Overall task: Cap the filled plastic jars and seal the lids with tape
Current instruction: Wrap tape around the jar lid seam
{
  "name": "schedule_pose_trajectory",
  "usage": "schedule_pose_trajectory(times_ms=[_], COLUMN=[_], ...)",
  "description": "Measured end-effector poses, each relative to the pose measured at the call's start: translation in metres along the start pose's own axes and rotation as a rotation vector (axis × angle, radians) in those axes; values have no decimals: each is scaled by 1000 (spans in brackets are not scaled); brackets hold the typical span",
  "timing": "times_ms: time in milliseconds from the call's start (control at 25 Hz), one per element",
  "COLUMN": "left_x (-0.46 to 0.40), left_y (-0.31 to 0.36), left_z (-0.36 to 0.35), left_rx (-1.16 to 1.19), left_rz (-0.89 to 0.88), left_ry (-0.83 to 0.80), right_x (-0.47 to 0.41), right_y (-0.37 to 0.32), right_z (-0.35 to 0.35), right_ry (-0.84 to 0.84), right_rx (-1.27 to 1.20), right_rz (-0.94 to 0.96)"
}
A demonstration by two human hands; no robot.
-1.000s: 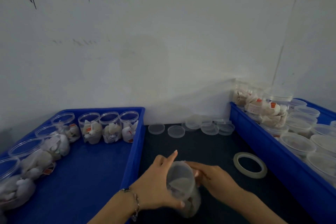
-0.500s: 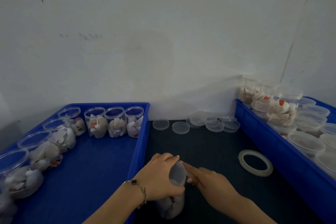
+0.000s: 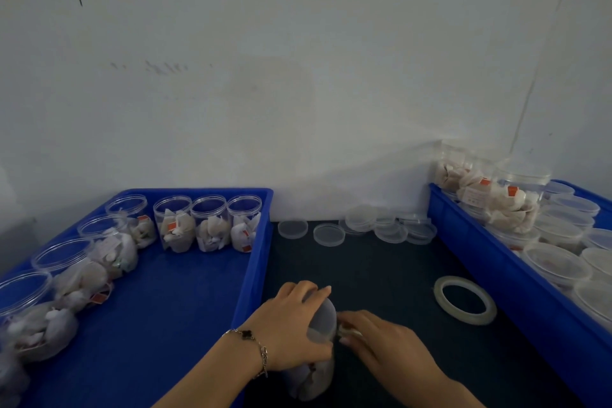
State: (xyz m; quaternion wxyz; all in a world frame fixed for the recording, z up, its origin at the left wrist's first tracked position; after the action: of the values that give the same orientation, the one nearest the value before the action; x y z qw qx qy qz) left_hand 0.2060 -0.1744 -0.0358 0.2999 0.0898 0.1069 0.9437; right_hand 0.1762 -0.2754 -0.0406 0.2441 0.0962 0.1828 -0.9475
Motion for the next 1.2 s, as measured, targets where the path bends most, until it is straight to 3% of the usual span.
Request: schedule_pose_trajectory(times_ms=[480,800,960,1200], left_x=[-1,5,8,9], left_y=[4,0,2,-5], left_z=[5,29,43,55], left_rx=[-69,-191,-250,-253], left_rz=[39,170,163,224], left_ry=[59,318,384,429], right_x=[1,-11,-21,-47], right_y=[-25,-12,-7,10], right_z=[21,17,20,17], right_ry=[146,200,225,135], right_rx=[324,130,11,3], right_rz=[2,-157,-102,-171])
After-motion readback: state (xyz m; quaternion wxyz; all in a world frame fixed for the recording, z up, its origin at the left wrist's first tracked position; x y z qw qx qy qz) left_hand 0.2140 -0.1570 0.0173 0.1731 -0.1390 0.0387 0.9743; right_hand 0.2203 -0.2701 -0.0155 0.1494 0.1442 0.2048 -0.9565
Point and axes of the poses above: each hand's wrist, its own x-axis away from the middle knuckle, its own z-axis out of the back of the hand, y = z × x, the point moved 10 cm from there along -x, towards the middle knuckle, and after that the axes turned 2 degrees about -x, right-handed, at the moved point
